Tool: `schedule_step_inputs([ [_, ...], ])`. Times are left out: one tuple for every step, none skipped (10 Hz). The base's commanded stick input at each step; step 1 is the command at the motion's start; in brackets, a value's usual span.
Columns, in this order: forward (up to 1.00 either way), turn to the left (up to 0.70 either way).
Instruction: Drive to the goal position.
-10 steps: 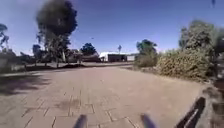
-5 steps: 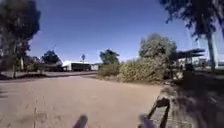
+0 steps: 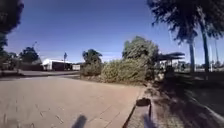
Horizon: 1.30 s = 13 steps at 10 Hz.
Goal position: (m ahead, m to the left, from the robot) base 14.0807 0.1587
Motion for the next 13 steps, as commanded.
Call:
schedule_step_inputs([
  [1.00,0.27],
  [1.00,0.27],
  [1.00,0.27],
  [1.00,0.27],
  [1.00,0.27],
  [1.00,0.27],
  [1.00,0.27],
  [1.00,0.27],
  [1.00,0.27],
  [1.00,0.27],
  [1.00,0.27],
  [1.00,0.27],
  [1.00,0.27],
])
